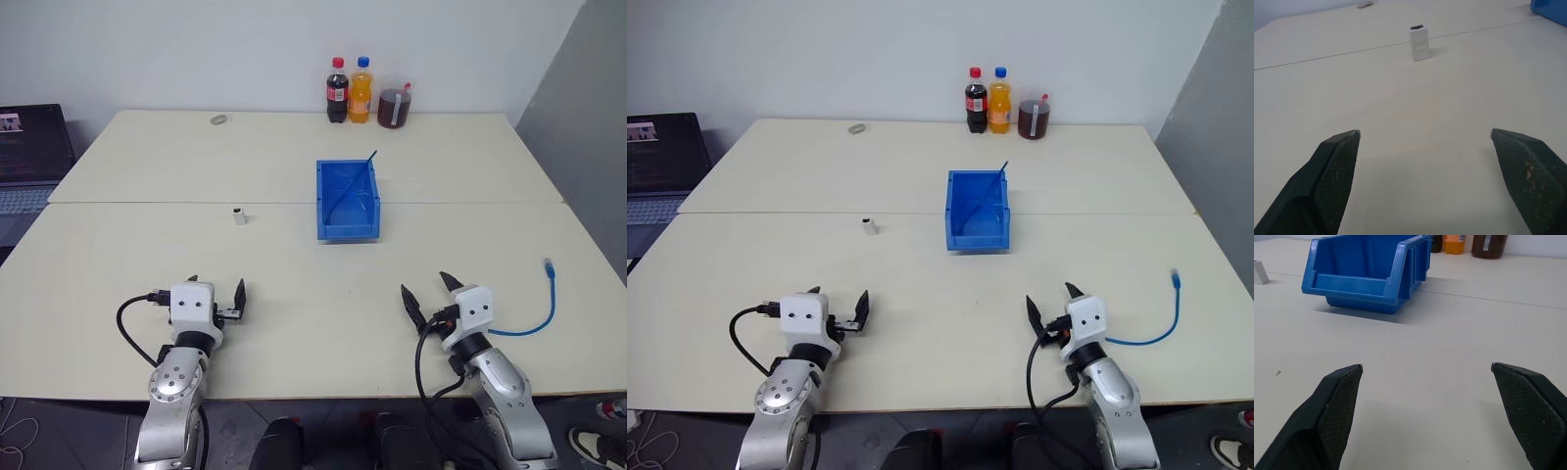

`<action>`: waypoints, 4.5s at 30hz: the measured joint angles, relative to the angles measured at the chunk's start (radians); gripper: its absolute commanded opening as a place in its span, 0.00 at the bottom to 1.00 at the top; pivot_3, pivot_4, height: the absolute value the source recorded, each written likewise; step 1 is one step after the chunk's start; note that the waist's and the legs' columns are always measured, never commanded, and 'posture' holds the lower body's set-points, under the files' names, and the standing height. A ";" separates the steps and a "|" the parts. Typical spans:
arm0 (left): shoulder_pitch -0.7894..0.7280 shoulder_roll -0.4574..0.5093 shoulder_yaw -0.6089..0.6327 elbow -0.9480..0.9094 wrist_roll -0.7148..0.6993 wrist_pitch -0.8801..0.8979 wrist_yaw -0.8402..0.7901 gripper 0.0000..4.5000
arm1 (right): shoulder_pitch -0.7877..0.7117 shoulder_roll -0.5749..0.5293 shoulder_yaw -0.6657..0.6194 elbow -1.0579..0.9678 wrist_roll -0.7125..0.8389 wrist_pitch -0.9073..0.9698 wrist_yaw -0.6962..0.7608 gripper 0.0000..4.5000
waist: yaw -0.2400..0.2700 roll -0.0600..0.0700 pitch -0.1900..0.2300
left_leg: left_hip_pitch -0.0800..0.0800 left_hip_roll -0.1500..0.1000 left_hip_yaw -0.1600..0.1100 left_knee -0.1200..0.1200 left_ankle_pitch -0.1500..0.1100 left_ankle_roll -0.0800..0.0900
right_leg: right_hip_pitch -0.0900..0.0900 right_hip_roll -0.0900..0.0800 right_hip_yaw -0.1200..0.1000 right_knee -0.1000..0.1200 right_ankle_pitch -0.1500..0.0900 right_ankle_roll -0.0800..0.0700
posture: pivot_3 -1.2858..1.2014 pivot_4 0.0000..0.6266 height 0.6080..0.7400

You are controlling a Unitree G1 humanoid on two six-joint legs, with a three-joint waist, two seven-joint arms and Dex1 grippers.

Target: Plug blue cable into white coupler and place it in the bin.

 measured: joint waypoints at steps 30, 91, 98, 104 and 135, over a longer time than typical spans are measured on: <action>-0.461 0.375 -0.410 -0.132 -0.365 0.419 -0.856 1.00 | 0.011 -0.229 -0.504 -0.136 0.154 0.406 -0.125 1.00 | -0.004 0.002 0.001 | -0.002 -0.001 0.001 0.000 0.000 0.000 | -0.002 0.001 0.001 0.001 0.000 0.000 | 0.52 0.24 1.00; -0.100 0.664 -0.097 0.020 -0.324 0.315 -0.924 1.00 | -0.893 -0.098 0.556 0.557 -0.211 0.120 0.661 0.10 | -0.001 0.002 0.005 | -0.006 -0.001 0.001 0.001 0.000 0.000 | -0.007 -0.001 -0.001 0.001 0.004 -0.005 | 0.52 0.24 1.00; -0.131 0.662 -0.085 0.098 -0.312 0.284 -0.926 1.00 | -0.865 -0.124 0.555 0.510 -0.207 0.106 0.746 0.47 | -0.004 0.002 0.005 | -0.005 0.001 0.000 0.001 0.000 0.000 | -0.007 0.002 -0.002 0.003 0.003 -0.006 | 0.52 0.24 1.00; -0.227 0.637 -0.130 0.166 -0.276 0.270 -0.927 1.00 | -0.785 -0.235 0.538 0.329 -0.144 0.226 0.878 0.81 | -0.001 0.002 0.005 | -0.005 0.000 -0.001 0.001 0.000 0.000 | -0.006 0.000 -0.002 0.003 0.004 -0.005 | 0.52 0.24 1.00; -0.312 0.390 -0.286 0.196 -0.128 0.126 -0.833 0.81 | -0.591 -0.329 0.263 -0.153 0.000 0.654 0.602 1.00 | 0.005 0.004 0.002 | -0.003 -0.002 -0.001 0.002 0.000 0.000 | -0.002 -0.002 -0.002 0.002 0.004 -0.004 | 0.52 0.24 1.00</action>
